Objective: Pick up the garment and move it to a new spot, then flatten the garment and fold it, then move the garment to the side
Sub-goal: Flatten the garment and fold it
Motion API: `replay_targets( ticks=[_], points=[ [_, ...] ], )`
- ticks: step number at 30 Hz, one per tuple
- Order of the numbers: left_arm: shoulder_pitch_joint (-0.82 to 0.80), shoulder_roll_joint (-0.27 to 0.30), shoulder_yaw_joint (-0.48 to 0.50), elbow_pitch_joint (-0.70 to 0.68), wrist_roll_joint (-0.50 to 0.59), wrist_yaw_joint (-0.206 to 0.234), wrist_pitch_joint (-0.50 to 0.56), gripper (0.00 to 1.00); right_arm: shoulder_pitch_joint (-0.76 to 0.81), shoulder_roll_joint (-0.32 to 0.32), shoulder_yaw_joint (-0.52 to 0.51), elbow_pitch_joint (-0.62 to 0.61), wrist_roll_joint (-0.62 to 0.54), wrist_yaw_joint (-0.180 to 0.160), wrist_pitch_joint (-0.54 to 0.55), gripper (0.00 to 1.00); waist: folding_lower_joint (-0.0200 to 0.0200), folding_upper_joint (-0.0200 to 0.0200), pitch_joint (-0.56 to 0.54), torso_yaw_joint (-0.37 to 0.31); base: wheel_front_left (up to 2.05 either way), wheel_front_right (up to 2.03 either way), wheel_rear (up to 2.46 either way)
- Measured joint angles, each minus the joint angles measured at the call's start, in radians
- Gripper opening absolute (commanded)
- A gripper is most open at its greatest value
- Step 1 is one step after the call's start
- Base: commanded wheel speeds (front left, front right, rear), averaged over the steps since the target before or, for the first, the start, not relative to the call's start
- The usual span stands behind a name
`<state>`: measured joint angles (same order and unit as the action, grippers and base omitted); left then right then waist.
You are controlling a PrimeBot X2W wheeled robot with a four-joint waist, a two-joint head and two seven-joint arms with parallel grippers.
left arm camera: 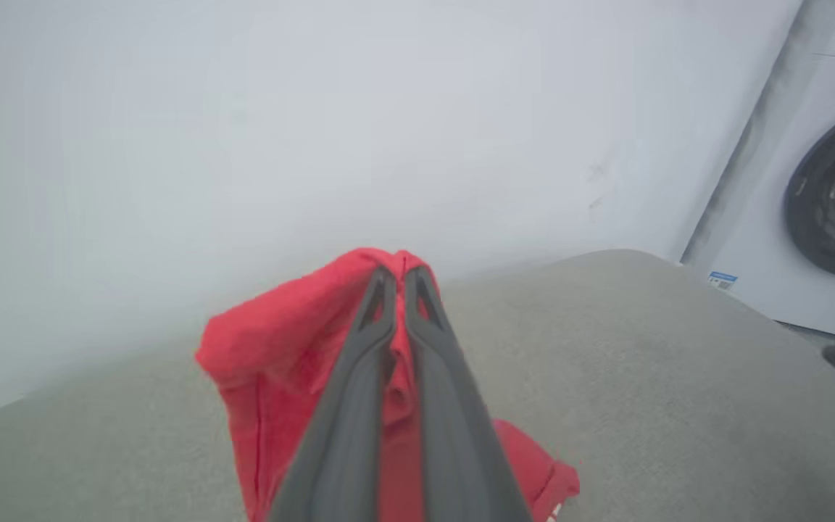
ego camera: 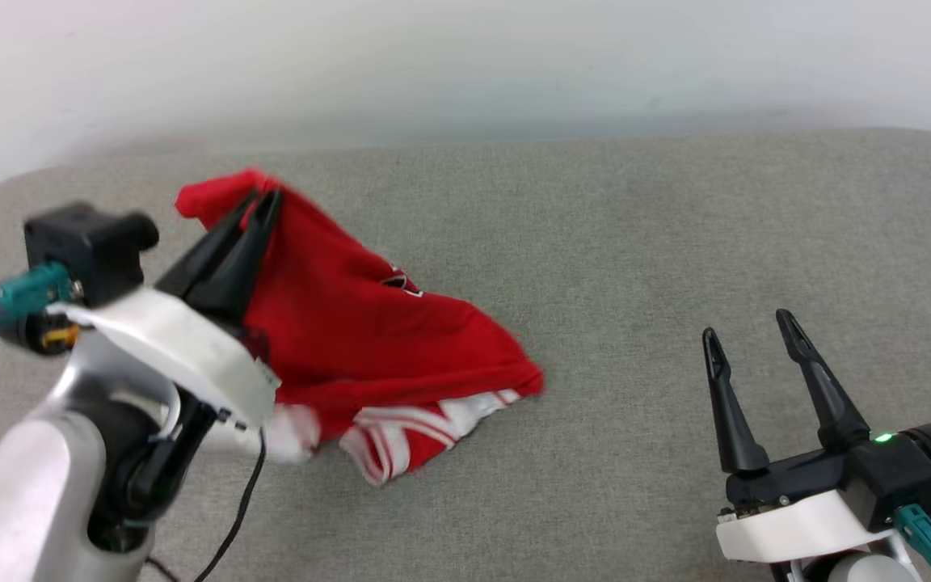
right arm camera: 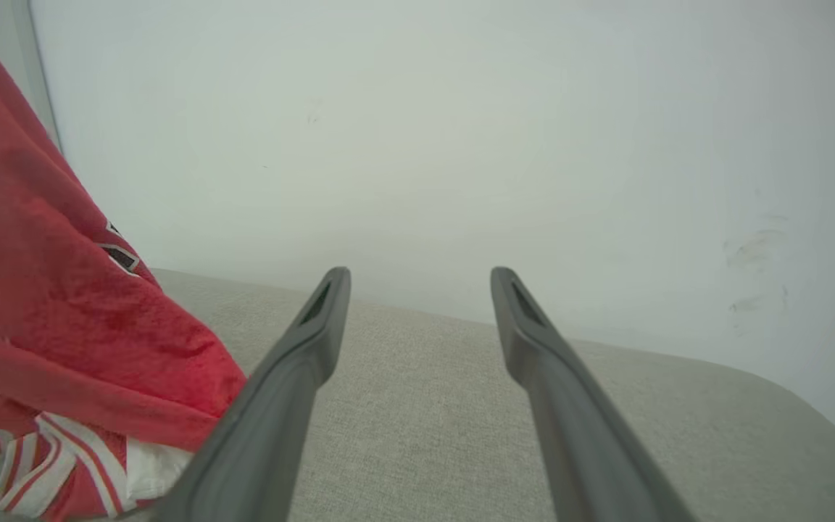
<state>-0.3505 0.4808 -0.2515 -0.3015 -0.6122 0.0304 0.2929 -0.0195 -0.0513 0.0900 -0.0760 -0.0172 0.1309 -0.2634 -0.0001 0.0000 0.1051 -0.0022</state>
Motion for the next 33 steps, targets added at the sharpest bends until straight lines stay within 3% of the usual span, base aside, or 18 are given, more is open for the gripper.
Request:
replay_targets(
  ticks=[5,11,21,25,26,27,33],
  points=[
    [-0.125,-0.009,-0.035,-0.012,0.010,-0.005,0.066,0.00,-0.006,0.000,0.015,0.002,0.012,0.000,0.000,1.00,0.0000,0.0000,-0.001,-0.027,0.00,0.00,0.00],
    [-0.318,-0.028,-0.088,0.109,0.051,-0.029,0.126,0.00,-0.033,0.000,0.027,-0.008,0.035,0.000,0.000,1.00,0.0000,0.0000,0.040,-0.078,0.00,0.00,0.00],
    [-0.675,-0.052,-0.151,0.537,0.145,-0.093,0.146,0.00,-0.099,0.000,0.047,-0.024,0.077,0.000,0.000,1.00,0.0001,0.0000,0.186,-0.174,0.00,0.00,0.00],
    [-0.778,-0.104,-0.153,0.701,0.151,-0.087,0.113,0.00,-0.122,0.000,0.060,-0.024,0.090,0.000,0.000,1.00,0.0001,0.0000,0.240,-0.217,0.00,0.00,0.00],
    [-0.801,-0.122,-0.153,0.734,0.153,-0.081,0.098,0.43,-0.125,0.000,0.064,-0.024,0.092,0.000,0.000,1.00,0.0001,0.0000,0.252,-0.226,0.00,0.00,0.00],
    [-0.821,-0.140,-0.155,0.765,0.153,-0.078,0.088,1.00,-0.127,0.000,0.068,-0.024,0.097,0.000,0.000,1.00,0.0001,0.0000,0.263,-0.236,0.00,0.00,0.00],
    [-0.894,-0.239,-0.167,0.902,0.115,-0.120,-0.014,1.00,-0.138,0.000,0.082,-0.023,0.105,0.000,0.000,1.00,0.0002,0.0000,0.303,-0.275,0.00,0.00,0.00]
  ],
)
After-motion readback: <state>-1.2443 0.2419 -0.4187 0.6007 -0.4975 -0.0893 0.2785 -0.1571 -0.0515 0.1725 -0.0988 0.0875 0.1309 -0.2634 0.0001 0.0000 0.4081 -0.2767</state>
